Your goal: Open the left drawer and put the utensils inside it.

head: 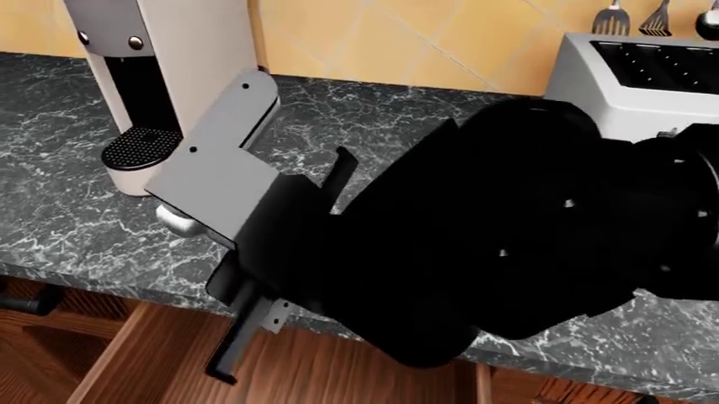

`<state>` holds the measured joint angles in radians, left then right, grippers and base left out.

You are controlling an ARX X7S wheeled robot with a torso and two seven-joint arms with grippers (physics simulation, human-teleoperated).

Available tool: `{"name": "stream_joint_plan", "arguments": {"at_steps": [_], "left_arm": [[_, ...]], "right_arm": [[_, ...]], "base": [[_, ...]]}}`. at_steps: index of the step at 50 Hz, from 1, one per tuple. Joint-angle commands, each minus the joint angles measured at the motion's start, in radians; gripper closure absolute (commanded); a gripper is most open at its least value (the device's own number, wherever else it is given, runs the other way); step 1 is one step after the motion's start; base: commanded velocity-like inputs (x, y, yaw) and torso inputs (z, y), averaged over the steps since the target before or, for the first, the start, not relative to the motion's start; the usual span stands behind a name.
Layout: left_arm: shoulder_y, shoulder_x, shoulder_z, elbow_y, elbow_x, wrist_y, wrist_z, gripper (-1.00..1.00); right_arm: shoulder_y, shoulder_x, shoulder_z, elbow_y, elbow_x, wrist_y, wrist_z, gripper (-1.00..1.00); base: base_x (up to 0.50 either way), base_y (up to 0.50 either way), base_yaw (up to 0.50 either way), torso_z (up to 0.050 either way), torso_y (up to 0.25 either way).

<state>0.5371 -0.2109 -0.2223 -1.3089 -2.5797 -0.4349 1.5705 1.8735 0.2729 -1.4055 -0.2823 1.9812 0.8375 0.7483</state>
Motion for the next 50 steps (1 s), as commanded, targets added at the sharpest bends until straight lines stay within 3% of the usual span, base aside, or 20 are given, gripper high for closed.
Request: {"name": "stream_joint_plan", "arguments": {"at_steps": [1,12,24,50], "left_arm": [[-0.002,0.003,-0.036,0.0,0.04,-0.011,0.0,-1.0],[-0.003,0.002,-0.025,0.0,0.029,0.001,0.0,-1.0],[-0.008,0.002,-0.013,0.0,0.023,0.01,0.0,-1.0],[-0.011,0.0,0.014,0.0,-0.001,0.018,0.0,-1.0]], "right_arm": [[0.009,-0.01,-0.001,-0.092,0.031,0.023,0.04,1.0],[-0.117,-0.057,-0.054,-0.143,-0.077,0.008,-0.001,1.0],[-0.302,-0.115,-0.151,-0.133,-0.245,-0.02,-0.067,1.0],[-0.469,-0.205,-0.239,-0.006,-0.377,-0.065,-0.141,1.0]], "base": [[0.0,0.0,0.0,0.0,0.25],[0.0,0.0,0.0,0.0,0.233],[0.0,0.0,0.0,0.0,0.0],[0.0,0.0,0.0,0.0,0.0]]}}
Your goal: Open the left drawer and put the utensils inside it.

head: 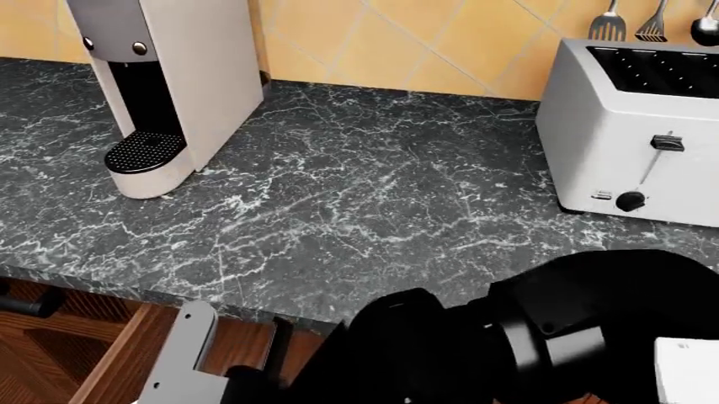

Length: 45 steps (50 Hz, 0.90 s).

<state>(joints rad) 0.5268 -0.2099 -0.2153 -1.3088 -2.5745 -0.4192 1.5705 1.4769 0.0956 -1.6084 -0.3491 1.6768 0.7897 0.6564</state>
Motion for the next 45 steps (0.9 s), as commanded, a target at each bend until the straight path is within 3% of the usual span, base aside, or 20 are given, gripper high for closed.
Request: {"name": "stream_joint_plan", "arguments": {"at_steps": [1,45], "left_arm": [[-0.001,-0.001,0.005,0.0,-0.005,0.002,0.0,-1.0],[-0.005,-0.001,0.003,0.0,0.005,0.002,0.0,-1.0]], "right_arm": [[-0.075,-0.027,-0.037,0.067,-0.074,-0.018,-0.052,1.0],[-0.268,-0.039,-0.138,0.255,-0.262,-0.098,-0.272,1.0]], "base": [[0.0,0.0,0.0,0.0,0.0],[0.0,0.0,0.0,0.0,0.0]]}}
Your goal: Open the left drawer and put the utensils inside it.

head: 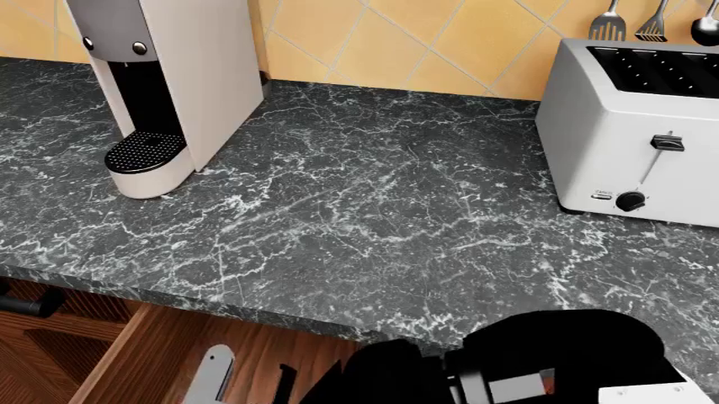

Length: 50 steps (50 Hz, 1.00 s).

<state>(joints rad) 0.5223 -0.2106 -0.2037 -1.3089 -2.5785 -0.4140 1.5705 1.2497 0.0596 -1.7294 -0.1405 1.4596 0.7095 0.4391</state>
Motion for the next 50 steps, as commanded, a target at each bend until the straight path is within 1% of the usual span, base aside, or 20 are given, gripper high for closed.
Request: {"name": "stream_joint_plan", "arguments": {"at_steps": [1,11,24,25,46,48,50], "left_arm": [[0.0,0.0,-0.014,0.0,0.014,-0.005,0.0,-1.0],[0.0,0.001,-0.014,0.0,0.015,-0.003,0.0,-1.0],[0.0,-0.001,0.018,0.0,-0.016,0.002,0.0,-1.0],[0.0,-0.001,0.013,0.0,-0.011,0.002,0.0,-1.0],[-0.002,0.001,-0.007,0.0,0.013,0.002,0.0,-1.0],[-0.002,0.001,-0.007,0.0,0.013,0.002,0.0,-1.0],[-0.003,0.001,-0.006,0.0,0.013,0.003,0.0,-1.0]], "right_arm": [[-0.042,-0.003,-0.017,0.048,-0.044,-0.019,-0.058,1.0],[-0.068,-0.009,-0.03,0.09,-0.062,-0.02,-0.084,1.0],[-0.076,-0.012,-0.022,0.107,-0.065,-0.018,-0.107,1.0],[-0.073,-0.012,-0.023,0.102,-0.068,-0.017,-0.108,-1.0],[-0.055,0.001,0.002,0.063,-0.057,-0.004,-0.088,-1.0],[-0.05,0.005,0.006,0.044,-0.051,0.001,-0.072,-1.0],[-0.027,0.023,0.037,-0.02,-0.001,0.014,-0.009,-1.0]], "base": [[0.0,0.0,0.0,0.0,0.0],[0.0,0.0,0.0,0.0,0.0],[0.0,0.0,0.0,0.0,0.0],[0.0,0.0,0.0,0.0,0.0],[0.0,0.0,0.0,0.0,0.0],[0.0,0.0,0.0,0.0,0.0],[0.0,0.0,0.0,0.0,0.0]]}}
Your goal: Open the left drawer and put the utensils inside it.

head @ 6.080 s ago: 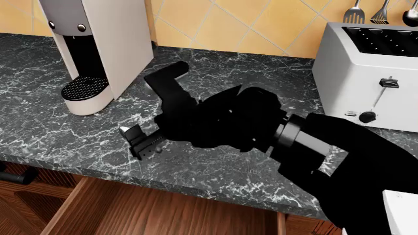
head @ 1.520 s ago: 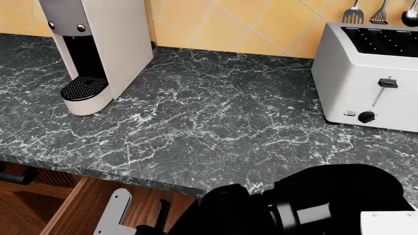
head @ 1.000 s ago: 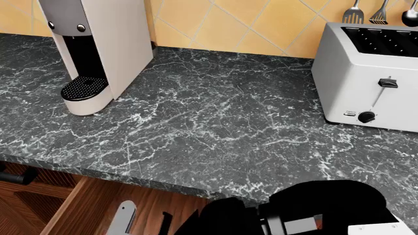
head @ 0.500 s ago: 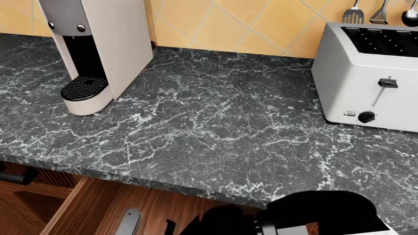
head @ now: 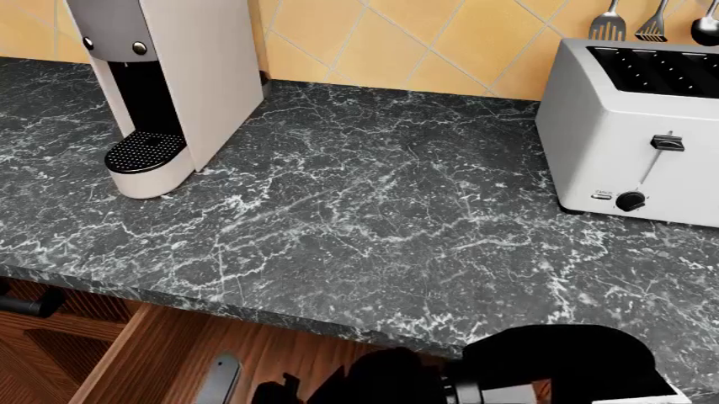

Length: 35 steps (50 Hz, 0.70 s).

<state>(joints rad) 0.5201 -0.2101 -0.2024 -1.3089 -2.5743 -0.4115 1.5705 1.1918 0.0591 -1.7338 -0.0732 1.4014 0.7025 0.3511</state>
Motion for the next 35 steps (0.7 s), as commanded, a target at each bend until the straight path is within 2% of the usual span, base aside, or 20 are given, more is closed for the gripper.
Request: {"name": "stream_joint_plan", "arguments": {"at_steps": [1,7,8,9,20,23,26,35], "left_arm": [[-0.001,0.001,-0.005,0.0,0.007,0.0,0.0,-1.0],[0.0,0.0,-0.003,0.0,0.003,0.001,0.0,-1.0],[-0.001,0.0,0.008,0.0,-0.006,0.005,0.0,-1.0],[-0.002,-0.001,0.009,0.0,-0.007,0.006,0.0,-1.0],[-0.004,0.0,-0.007,0.0,0.014,0.003,0.0,-1.0],[-0.001,0.002,-0.036,0.0,0.04,-0.003,0.0,-1.0],[-0.002,0.001,-0.011,0.0,0.016,0.0,0.0,-1.0],[-0.001,0.001,-0.014,0.0,0.018,0.001,0.0,-1.0]], "right_arm": [[0.046,0.032,0.058,-0.132,0.086,0.028,0.12,-1.0],[0.122,0.056,0.125,-0.254,0.187,0.052,0.259,-1.0],[0.196,0.054,0.171,-0.345,0.266,0.064,0.374,-1.0],[0.203,0.051,0.175,-0.356,0.277,0.066,0.393,-1.0],[0.261,0.043,0.201,-0.392,0.337,0.077,0.474,-1.0],[0.333,0.049,0.245,-0.413,0.403,0.082,0.512,-1.0],[0.416,0.054,0.289,-0.428,0.489,0.087,0.546,-1.0],[0.503,0.105,0.371,-0.423,0.557,0.08,0.517,-1.0]], "base": [[0.0,0.0,0.0,0.0,0.0],[0.0,0.0,0.0,0.0,0.0],[0.0,0.0,0.0,0.0,0.0],[0.0,0.0,0.0,0.0,0.0],[0.0,0.0,0.0,0.0,0.0],[0.0,0.0,0.0,0.0,0.0],[0.0,0.0,0.0,0.0,0.0],[0.0,0.0,0.0,0.0,0.0]]}}
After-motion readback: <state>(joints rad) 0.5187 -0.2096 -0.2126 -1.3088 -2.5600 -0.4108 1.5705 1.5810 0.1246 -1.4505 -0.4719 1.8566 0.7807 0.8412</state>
